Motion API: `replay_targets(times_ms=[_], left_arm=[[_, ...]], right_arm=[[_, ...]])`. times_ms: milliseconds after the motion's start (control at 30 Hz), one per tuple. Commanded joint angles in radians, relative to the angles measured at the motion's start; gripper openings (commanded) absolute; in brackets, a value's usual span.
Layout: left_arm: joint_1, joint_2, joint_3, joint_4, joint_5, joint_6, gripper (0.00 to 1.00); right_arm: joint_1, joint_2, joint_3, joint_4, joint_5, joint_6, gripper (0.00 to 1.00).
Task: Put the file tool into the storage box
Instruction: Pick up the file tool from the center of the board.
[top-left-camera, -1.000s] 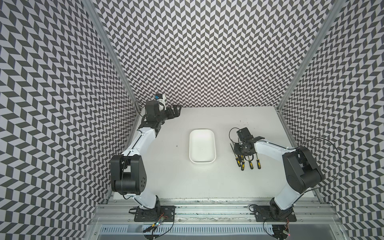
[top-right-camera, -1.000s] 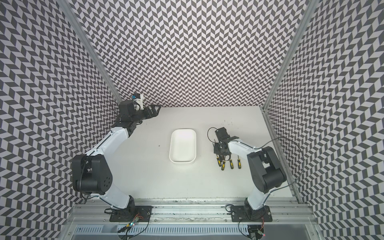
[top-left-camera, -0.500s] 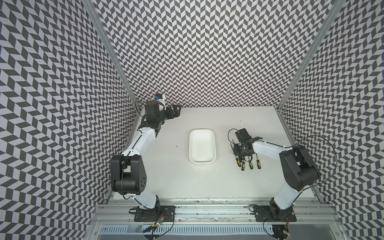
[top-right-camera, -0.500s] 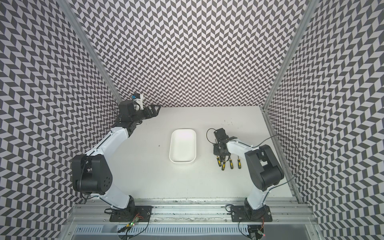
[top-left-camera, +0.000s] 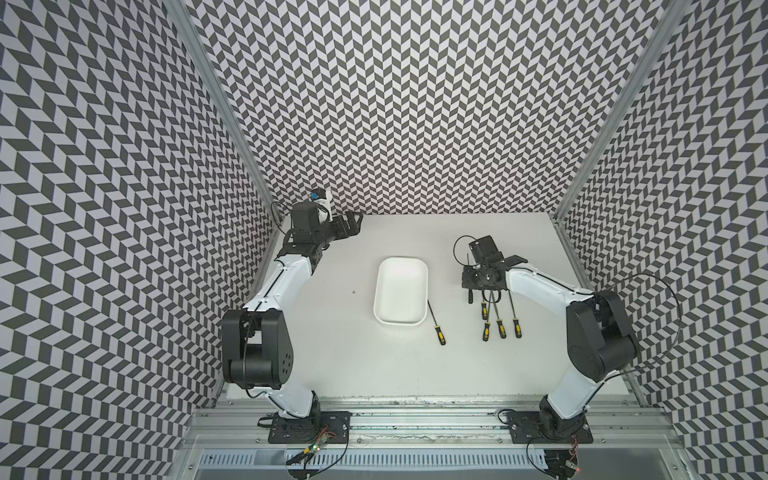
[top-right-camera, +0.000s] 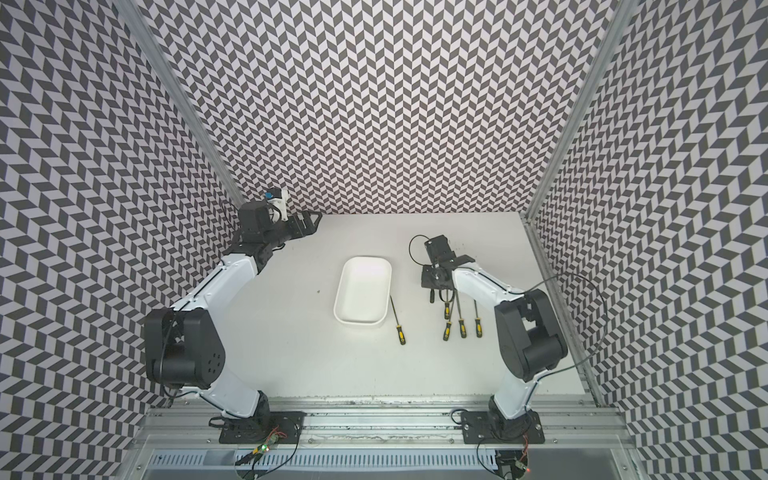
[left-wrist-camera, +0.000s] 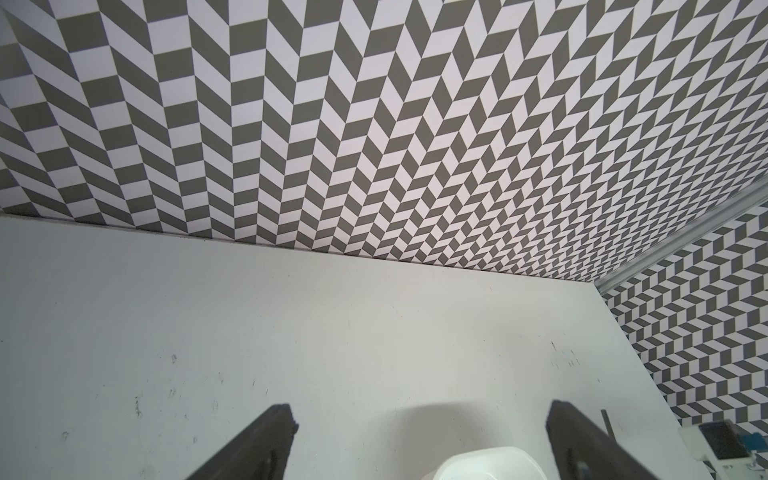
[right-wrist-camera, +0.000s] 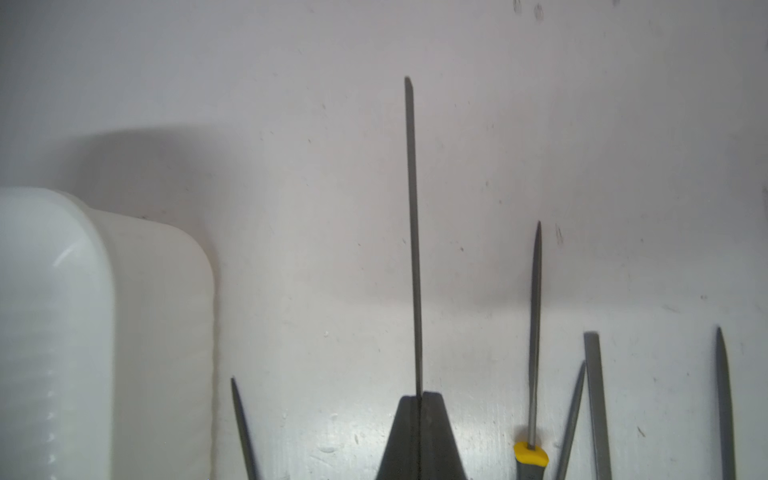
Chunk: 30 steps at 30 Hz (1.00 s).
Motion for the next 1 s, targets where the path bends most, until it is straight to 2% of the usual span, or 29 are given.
replay_targets(times_ms=[0,267,433,633,833,967], left_arm=[[-0.011,0.005,0.042,-0.001,0.027,-0.002,1.0],[-0.087,0.014,0.028,0.026,0.115,-0.048,1.0],[-0.184,0.027,0.009,0.047,0.154,-0.081,1.0],[-0.294,0.063,0.007,0.066,0.158,-0.088,1.0],[-0.331,0.097,0.018,0.087,0.158,-0.095,1.0],[-0.342,0.108,0.03,0.098,0.168,-0.098,1.0]], right_arm=[[0.003,0.012,0.026,-0.011,-0.064,-0.016,0.0],[0.012,-0.073,0.044,0.153,-0.478,0.021,0.0],[0.016,-0.069,0.125,0.192,-0.606,0.029,0.0],[0.021,-0.03,0.176,0.285,-0.726,0.101,0.0],[0.042,0.0,0.2,0.368,-0.811,0.166,0.0],[0.064,0.0,0.199,0.381,-0.81,0.175,0.0]])
